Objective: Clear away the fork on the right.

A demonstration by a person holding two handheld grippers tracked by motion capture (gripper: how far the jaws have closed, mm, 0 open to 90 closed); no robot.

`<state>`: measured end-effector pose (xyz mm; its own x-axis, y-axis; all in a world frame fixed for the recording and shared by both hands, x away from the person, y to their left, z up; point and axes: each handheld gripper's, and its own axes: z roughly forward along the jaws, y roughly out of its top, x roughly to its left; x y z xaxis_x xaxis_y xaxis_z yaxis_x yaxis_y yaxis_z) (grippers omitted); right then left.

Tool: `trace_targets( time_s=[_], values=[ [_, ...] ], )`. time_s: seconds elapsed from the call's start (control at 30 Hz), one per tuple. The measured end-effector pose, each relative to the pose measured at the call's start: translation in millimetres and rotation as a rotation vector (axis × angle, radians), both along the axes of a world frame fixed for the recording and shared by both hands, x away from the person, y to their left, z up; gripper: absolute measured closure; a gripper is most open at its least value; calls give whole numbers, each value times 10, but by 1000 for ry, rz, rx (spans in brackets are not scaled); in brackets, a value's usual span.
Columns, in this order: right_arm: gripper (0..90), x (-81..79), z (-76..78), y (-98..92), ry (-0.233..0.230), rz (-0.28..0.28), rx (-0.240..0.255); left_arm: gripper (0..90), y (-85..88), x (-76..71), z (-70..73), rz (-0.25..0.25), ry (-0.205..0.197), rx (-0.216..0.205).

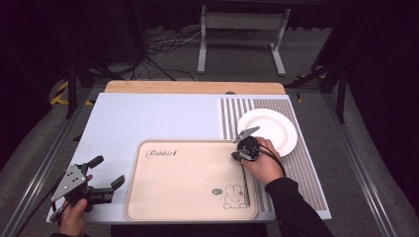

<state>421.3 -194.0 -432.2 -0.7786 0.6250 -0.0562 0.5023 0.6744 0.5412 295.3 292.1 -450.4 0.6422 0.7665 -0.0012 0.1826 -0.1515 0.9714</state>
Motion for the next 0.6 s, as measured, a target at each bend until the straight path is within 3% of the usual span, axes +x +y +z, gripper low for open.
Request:
trace_targets(
  time_s=[0.1,0.23,0.3,0.4,0.5,0.6],
  values=[
    [885,-7,12,9,-4,20,10,18,6,-2,1,0,5,0],
    [788,-35,89,25,-32,33,33,18,7,-1,-1,0,6,-2],
    [660,-58,158,32,-64,44,50,18,7,-3,0,1,6,-2],
    [343,-84,237,30,-91,58,124,18,6,-4,-2,3,3,-6],
    [204,-120,312,17,-132,69,179,18,6,-5,-1,2,7,-2],
    [166,-159,393,-5,-155,98,200,18,0,-2,-3,2,8,-2]
  ],
)
